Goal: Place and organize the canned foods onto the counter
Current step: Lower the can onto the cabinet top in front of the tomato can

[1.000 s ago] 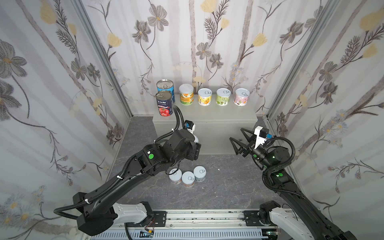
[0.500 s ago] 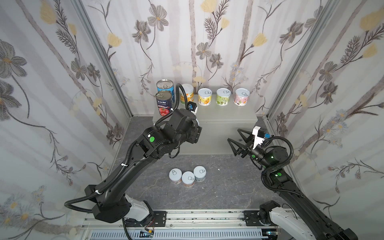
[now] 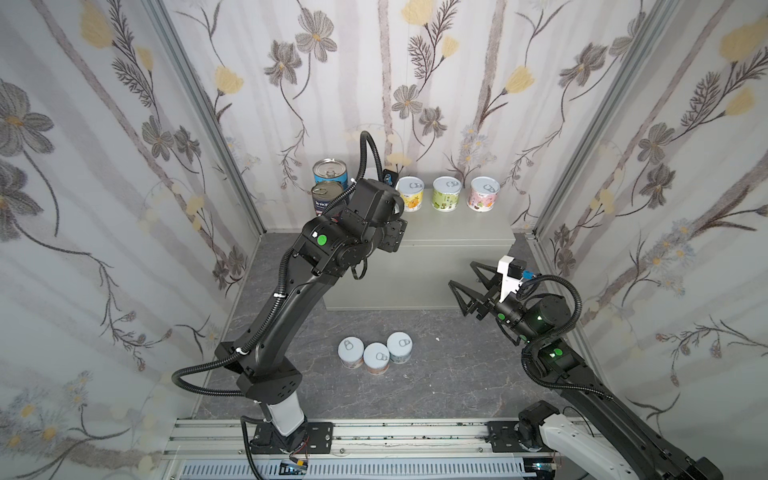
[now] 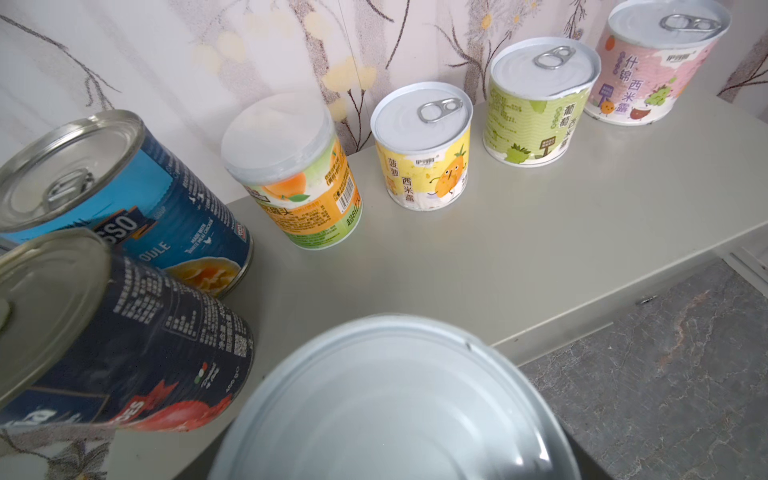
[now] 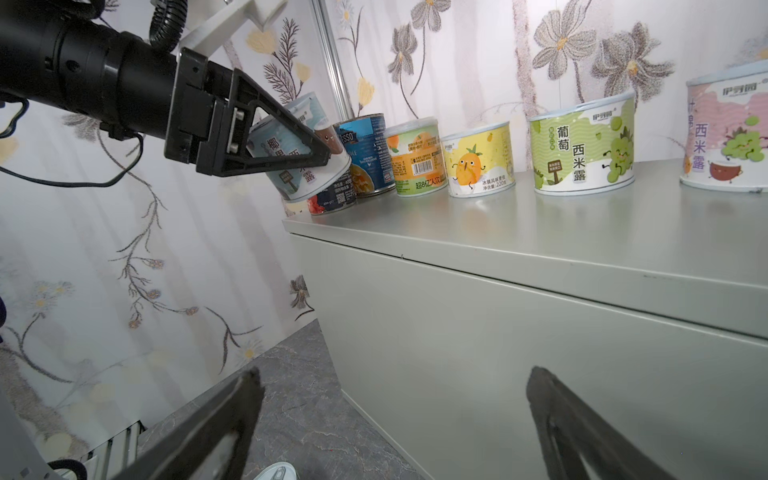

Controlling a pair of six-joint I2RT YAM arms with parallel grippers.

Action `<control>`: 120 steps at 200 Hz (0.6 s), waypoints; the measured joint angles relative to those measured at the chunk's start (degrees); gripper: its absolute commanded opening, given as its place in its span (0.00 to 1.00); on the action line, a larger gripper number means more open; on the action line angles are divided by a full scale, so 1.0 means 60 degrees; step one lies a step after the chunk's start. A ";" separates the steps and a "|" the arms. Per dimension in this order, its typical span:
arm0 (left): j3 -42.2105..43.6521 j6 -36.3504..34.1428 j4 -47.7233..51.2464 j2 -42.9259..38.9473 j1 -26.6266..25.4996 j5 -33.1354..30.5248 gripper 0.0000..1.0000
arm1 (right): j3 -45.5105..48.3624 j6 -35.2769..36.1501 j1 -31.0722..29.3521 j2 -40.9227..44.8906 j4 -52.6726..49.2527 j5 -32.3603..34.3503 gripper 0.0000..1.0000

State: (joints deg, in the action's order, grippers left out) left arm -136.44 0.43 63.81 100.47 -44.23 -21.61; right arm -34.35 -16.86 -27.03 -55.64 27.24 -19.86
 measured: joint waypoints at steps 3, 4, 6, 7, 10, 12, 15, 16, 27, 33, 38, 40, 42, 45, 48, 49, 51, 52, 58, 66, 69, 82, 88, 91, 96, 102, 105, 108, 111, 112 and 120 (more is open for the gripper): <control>-0.0095 -0.0022 0.0011 0.0069 0.0022 0.0022 0.00 | 0.0007 0.0000 -0.0036 0.0000 -0.0011 0.0091 1.00; -0.0117 -0.0025 0.0011 0.0087 0.0029 0.0029 0.00 | 0.0007 0.0000 -0.0044 0.0000 -0.0011 0.0109 1.00; -0.0182 -0.0036 0.0018 0.0142 0.0047 0.0051 0.00 | 0.0018 0.0000 -0.0076 0.0000 -0.0015 0.0153 1.00; -0.0208 -0.0036 0.0022 0.0160 0.0055 0.0058 0.00 | 0.0022 -0.0004 -0.0087 0.0000 -0.0018 0.0164 1.00; -0.0306 -0.0036 0.0044 0.0229 0.0076 0.0091 0.00 | 0.0033 -0.0004 -0.0127 0.0000 -0.0025 0.0200 1.00; -0.0372 -0.0036 0.0051 0.0280 0.0091 0.0106 0.00 | 0.0047 -0.0004 -0.0157 0.0000 -0.0036 0.0237 1.00; -0.0484 -0.0047 0.0084 0.0361 0.0124 0.0135 0.00 | 0.0066 -0.0004 -0.0193 0.0000 -0.0040 0.0302 1.00; -0.0506 -0.0051 0.0087 0.0379 0.0131 0.0138 0.00 | 0.0073 -0.0004 -0.0200 0.0000 -0.0040 0.0310 1.00; -0.0860 -0.0076 0.0193 0.0627 0.0244 0.0200 0.00 | 0.0204 -0.0007 -0.0321 0.0000 -0.0040 0.0499 1.00; -0.1020 -0.0084 0.0237 0.0739 0.0313 0.0240 0.00 | 0.0266 -0.0018 -0.0372 -0.0015 -0.0069 0.0605 1.00; -0.1155 -0.0098 0.0262 0.0834 0.0375 0.0280 0.00 | 0.0288 -0.0040 -0.0390 -0.0033 -0.0106 0.0667 1.00; -0.1213 -0.0106 0.0277 0.0871 0.0404 0.0302 0.00 | 0.0295 -0.0036 -0.0393 -0.0040 -0.0131 0.0703 1.00; -0.1275 -0.0106 0.0295 0.0911 0.0430 0.0321 0.00 | 0.0299 -0.0040 -0.0393 -0.0051 -0.0149 0.0758 1.00; -0.1344 -0.0109 0.0310 0.0954 0.0459 0.0339 0.00 | 0.0299 -0.0040 -0.0397 -0.0066 -0.0175 0.0845 1.00; -0.1443 -0.0109 0.0331 0.1024 0.0506 0.0375 0.00 | 0.0299 -0.0051 -0.0397 -0.0087 -0.0222 0.0943 1.00; -0.1461 -0.0109 0.0335 0.1035 0.0517 0.0382 0.00 | 0.0299 -0.0058 -0.0397 -0.0095 -0.0226 0.0969 1.00; -0.1508 -0.0113 0.0342 0.1067 0.0539 0.0393 0.00 | 0.0299 -0.0091 -0.0397 -0.0106 -0.0226 0.1038 1.00; -0.1523 -0.0113 0.0342 0.1078 0.0546 0.0401 0.00 | 0.0299 -0.0109 -0.0397 -0.0117 -0.0229 0.1082 1.00; -0.1712 -0.0113 0.0401 0.1202 0.0616 0.0455 0.00 | 0.0277 -0.0106 -0.0397 -0.0182 -0.0310 0.1308 1.00; -0.1967 -0.0117 0.0470 0.1362 0.0688 0.0546 0.00 | 0.0189 -0.0109 -0.0404 -0.0291 -0.0510 0.1570 1.00; -0.2055 -0.0117 0.0488 0.1417 0.0718 0.0572 0.00 | 0.0153 -0.0109 -0.0404 -0.0335 -0.0590 0.1672 1.00; -0.2397 -0.0120 0.0561 0.1632 0.0809 0.0645 0.00 | -0.0022 -0.0109 -0.0412 -0.0510 -0.0903 0.2011 1.00; -0.2506 -0.0124 0.0608 0.1708 0.0827 0.0652 0.00 | -0.0098 -0.0109 -0.0412 -0.0590 -0.1038 0.2160 1.00; -0.2535 -0.0127 0.0619 0.1730 0.0838 0.0652 0.00 | -0.0127 -0.0109 -0.0412 -0.0619 -0.1093 0.2208 1.00; -0.2579 -0.0142 0.0648 0.1778 0.0867 0.0681 0.00 | -0.0157 -0.0109 -0.0412 -0.0678 -0.1162 0.2280 1.00; -0.2612 -0.0142 0.0678 0.1814 0.0900 0.0714 0.00 | -0.0171 -0.0109 -0.0412 -0.0721 -0.1220 0.2379 1.00; -0.2616 -0.0146 0.0688 0.1832 0.0918 0.0729 0.00 | -0.0182 -0.0109 -0.0412 -0.0743 -0.1253 0.2379 1.00; -0.2619 -0.0149 0.0696 0.1854 0.0933 0.0743 0.00 | -0.0186 -0.0113 -0.0412 -0.0758 -0.1293 0.2408 1.00; -0.2626 -0.0149 0.0707 0.1876 0.0947 0.0754 0.00 | -0.0186 -0.0117 -0.0412 -0.0769 -0.1311 0.2419 1.00; -0.2630 -0.0153 0.0707 0.1883 0.0951 0.0758 0.00 | -0.0186 -0.0117 -0.0412 -0.0776 -0.1322 0.2422 1.00; -0.2634 -0.0160 0.0710 0.1949 0.1013 0.0780 0.00 | -0.0186 -0.0157 -0.0404 -0.0776 -0.1417 0.2470 1.00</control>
State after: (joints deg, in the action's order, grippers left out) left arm -152.24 -0.54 68.07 112.16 -38.15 -16.93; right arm -35.46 -17.80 -29.45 -60.29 18.74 -5.04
